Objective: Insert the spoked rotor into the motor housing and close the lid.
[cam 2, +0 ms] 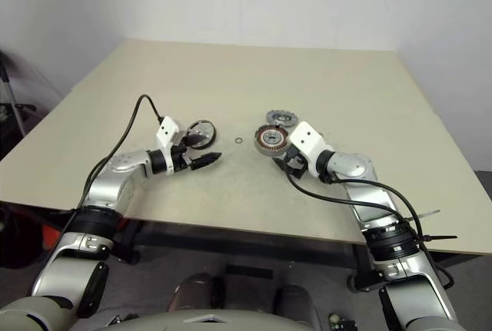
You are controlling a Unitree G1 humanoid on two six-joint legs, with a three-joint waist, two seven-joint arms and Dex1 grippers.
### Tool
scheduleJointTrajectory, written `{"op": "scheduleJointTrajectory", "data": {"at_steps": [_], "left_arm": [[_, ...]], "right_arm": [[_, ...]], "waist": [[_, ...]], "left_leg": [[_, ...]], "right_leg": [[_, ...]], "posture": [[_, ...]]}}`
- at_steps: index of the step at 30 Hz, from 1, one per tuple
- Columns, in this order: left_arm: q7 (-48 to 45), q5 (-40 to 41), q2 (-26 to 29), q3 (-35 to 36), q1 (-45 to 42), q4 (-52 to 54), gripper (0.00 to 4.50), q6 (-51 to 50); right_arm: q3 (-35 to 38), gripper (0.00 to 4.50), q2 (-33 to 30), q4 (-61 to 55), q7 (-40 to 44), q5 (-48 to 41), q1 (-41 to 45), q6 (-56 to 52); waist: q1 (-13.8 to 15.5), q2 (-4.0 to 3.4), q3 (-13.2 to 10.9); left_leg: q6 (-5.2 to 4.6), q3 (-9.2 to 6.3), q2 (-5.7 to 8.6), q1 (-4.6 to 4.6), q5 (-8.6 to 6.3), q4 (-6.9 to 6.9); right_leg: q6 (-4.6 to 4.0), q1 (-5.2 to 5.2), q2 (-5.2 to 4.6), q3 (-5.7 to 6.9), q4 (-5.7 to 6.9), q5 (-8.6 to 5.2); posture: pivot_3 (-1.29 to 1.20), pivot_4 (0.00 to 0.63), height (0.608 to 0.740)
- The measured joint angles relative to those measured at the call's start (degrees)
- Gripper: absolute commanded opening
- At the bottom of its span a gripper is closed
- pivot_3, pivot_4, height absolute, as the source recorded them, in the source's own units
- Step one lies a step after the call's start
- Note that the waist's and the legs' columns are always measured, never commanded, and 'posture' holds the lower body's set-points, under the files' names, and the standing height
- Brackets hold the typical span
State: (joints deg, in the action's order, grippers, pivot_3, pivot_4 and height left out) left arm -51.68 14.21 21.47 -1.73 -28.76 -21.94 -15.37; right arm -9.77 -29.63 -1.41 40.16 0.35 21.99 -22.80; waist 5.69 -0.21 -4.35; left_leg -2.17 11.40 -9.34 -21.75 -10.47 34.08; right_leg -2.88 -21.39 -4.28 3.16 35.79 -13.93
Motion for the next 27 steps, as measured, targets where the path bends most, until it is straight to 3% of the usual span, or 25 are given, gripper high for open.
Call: {"op": "scheduleJointTrajectory", "data": {"at_steps": [27], "left_arm": [[-0.52, 0.01, -0.12, -0.04, 0.06, 0.02, 4.48, -0.02]], "right_arm": [[-0.02, 4.5, 0.43, 0.02, 0.17, 0.01, 0.02, -0.01]], "waist": [[-0.01, 0.0, 0.0]], "left_leg": [[0.0, 0.0, 0.0, 0.0, 0.0, 0.0]], "right_leg": [[0.0, 0.0, 0.0, 0.0, -0.01, 0.0]], "posture": [[0.0, 0.0, 0.74]]}}
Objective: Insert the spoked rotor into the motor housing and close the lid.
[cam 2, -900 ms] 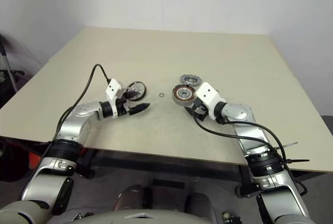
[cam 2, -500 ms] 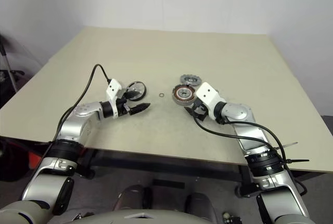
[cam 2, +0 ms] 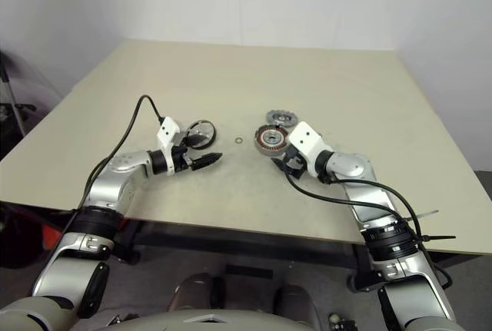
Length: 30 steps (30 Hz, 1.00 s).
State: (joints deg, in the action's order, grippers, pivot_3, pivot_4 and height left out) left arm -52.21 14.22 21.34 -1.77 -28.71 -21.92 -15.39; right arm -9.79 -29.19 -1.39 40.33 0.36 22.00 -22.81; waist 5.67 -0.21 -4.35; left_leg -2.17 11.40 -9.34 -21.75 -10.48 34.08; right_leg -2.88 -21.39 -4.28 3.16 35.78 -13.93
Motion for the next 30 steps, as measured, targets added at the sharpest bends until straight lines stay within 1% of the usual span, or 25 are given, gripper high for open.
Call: {"op": "scheduleJointTrajectory", "data": {"at_steps": [22, 26, 30], "left_arm": [[-0.04, -0.02, -0.2, -0.22, 0.18, 0.0, 4.48, 0.13], [-0.02, -0.04, -0.26, -0.25, 0.36, 0.0, 4.48, 0.2], [0.01, -0.2, -0.4, -0.35, 0.37, -0.01, 4.48, 0.53]], "right_arm": [[-0.35, 4.5, 0.12, 2.01, 0.89, 0.62, 1.66, -0.09], [-1.29, 4.5, 0.11, 3.21, 1.17, 1.23, 2.36, 0.12], [-4.26, 4.5, 0.09, 7.97, 1.63, 3.56, 5.5, 2.34]], "waist": [[0.0, 0.0, 0.0], [-0.02, 0.0, 0.0], [-0.08, 0.0, 0.0]], "left_leg": [[0.0, 0.0, 0.0, 0.0, 0.0, 0.0], [0.0, 0.0, 0.0, 0.0, 0.0, 0.0], [0.0, 0.0, 0.0, 0.01, 0.0, 0.0]], "right_leg": [[0.0, 0.0, 0.0, 0.0, 0.0, 0.0], [0.0, 0.0, 0.0, 0.0, 0.0, 0.0], [0.0, 0.0, 0.0, 0.0, 0.0, 0.0]], "posture": [[0.0, 0.0, 0.74], [0.0, 0.0, 0.74], [0.0, 0.0, 0.74]]}}
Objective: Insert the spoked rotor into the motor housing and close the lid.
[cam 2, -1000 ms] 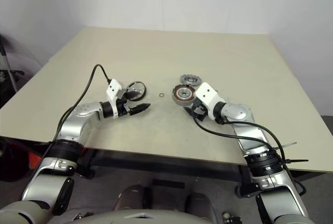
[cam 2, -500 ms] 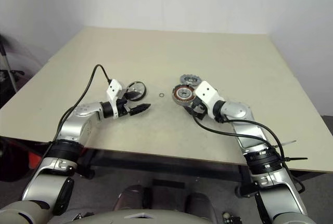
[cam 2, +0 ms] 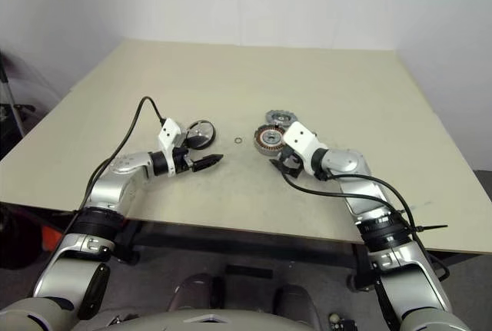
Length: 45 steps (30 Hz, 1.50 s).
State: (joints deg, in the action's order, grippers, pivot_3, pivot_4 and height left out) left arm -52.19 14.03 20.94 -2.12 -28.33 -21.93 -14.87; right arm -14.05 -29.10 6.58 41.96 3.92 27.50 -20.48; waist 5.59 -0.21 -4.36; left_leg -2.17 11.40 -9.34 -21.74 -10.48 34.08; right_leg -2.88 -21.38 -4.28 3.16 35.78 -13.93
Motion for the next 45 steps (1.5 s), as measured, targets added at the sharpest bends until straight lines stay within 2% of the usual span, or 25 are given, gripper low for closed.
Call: {"op": "scheduleJointTrajectory", "data": {"at_steps": [10, 17, 22, 45], "left_arm": [[0.34, -0.41, -0.23, -0.37, 0.0, -0.01, 4.48, 0.16], [1.22, -0.63, -0.21, -0.36, 0.51, 0.0, 4.48, 0.15], [1.54, -0.65, -0.2, -0.36, 0.58, 0.0, 4.5, 0.15], [2.29, -1.12, -0.26, -0.46, 1.33, 0.01, 4.5, 0.15]], "right_arm": [[-5.05, 4.5, 0.75, 14.71, 2.93, 5.38, 10.62, 8.62], [-6.44, 4.5, 1.98, 21.6, 7.01, 6.53, 13.63, 11.86], [-6.94, 2.99, 2.59, 24.46, 8.43, 7.46, 15.0, 12.85], [-9.13, 2.99, 5.63, 31.79, 12.2, 12.18, 20.89, 13.58]], "waist": [[-0.06, 0.0, 0.0], [-0.05, 0.0, 0.0], [-0.04, 0.0, 0.0], [-0.07, 0.01, 0.0]], "left_leg": [[-0.04, 0.01, 0.0, -0.07, -0.02, 0.01], [-0.06, 0.01, 0.0, -0.09, -0.04, 0.05], [-0.07, 0.0, -0.01, -0.07, -0.04, 0.08], [-0.06, 0.0, -0.03, 0.0, -0.04, 0.1]], "right_leg": [[-0.01, -0.05, 0.0, 0.0, -0.01, 0.0], [-0.01, -0.05, 0.0, 0.01, 0.0, 0.0], [-0.01, -0.03, 0.0, 0.01, 0.02, 0.0], [-0.02, 0.05, 0.0, 0.02, 0.04, 0.0]], "posture": [[0.0, 0.0, 0.74], [0.0, 0.0, 0.74], [0.0, 0.0, 0.74], [0.0, 0.0, 0.74]]}}
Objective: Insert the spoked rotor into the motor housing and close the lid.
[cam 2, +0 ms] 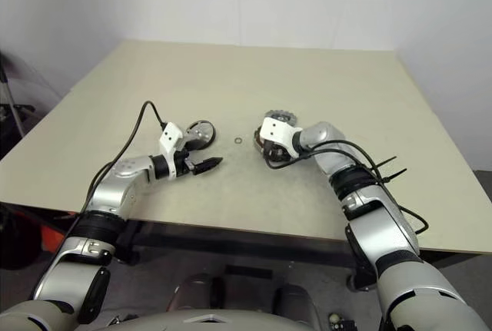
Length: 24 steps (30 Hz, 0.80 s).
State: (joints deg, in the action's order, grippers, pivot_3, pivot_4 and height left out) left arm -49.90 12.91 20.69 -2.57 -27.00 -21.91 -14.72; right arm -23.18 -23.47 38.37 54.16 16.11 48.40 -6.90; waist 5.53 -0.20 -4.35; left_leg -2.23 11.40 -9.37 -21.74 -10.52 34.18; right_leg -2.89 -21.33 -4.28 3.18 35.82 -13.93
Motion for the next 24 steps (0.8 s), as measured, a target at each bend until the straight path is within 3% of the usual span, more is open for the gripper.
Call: {"op": "scheduleJointTrajectory", "data": {"at_steps": [2, 6, 17, 24], "left_arm": [[0.09, -0.03, -0.07, -0.01, 0.12, 0.0, 4.5, 0.0], [0.21, -0.11, -0.12, -0.02, 0.26, 0.0, 4.5, -0.01], [0.37, -0.16, -0.29, -0.08, 0.92, 0.68, 4.5, -0.02], [0.53, -0.2, -0.64, -0.27, 2.32, 2.17, 4.5, -0.07]], "right_arm": [[-0.4, 2.99, -0.4, -0.43, 0.74, 0.86, 0.11, 0.12], [-0.75, 2.23, -0.88, -1.21, 2.0, 1.99, 0.34, 0.41], [1.79, 2.2, -0.69, -4.06, 2.82, 1.11, -0.79, -4.64], [4.23, 2.2, -5.58, -22.11, 5.66, -1.88, -9.73, -16.27]], "waist": [[0.01, 0.0, 0.0], [0.04, 0.01, 0.01], [0.17, 0.03, 0.02], [1.05, 0.03, 0.01]], "left_leg": [[-0.02, 0.0, 0.0, -0.01, -0.01, -0.01], [-0.08, 0.01, 0.0, -0.02, -0.06, -0.01], [-0.07, 0.01, 0.0, 0.08, -0.06, -0.01], [-0.09, 0.01, 0.0, -0.04, -0.09, -0.02]], "right_leg": [[0.0, 0.0, 0.0, 0.0, -0.03, 0.0], [-0.01, 0.02, 0.0, 0.0, -0.07, -0.01], [-0.01, 0.13, 0.0, 0.01, -0.06, -0.01], [-0.01, 0.11, 0.0, 0.02, -0.21, -0.02]], "posture": [[0.0, 0.0, 0.74], [0.0, 0.0, 0.74], [0.0, 0.0, 0.74], [0.0, 0.0, 0.74]]}}
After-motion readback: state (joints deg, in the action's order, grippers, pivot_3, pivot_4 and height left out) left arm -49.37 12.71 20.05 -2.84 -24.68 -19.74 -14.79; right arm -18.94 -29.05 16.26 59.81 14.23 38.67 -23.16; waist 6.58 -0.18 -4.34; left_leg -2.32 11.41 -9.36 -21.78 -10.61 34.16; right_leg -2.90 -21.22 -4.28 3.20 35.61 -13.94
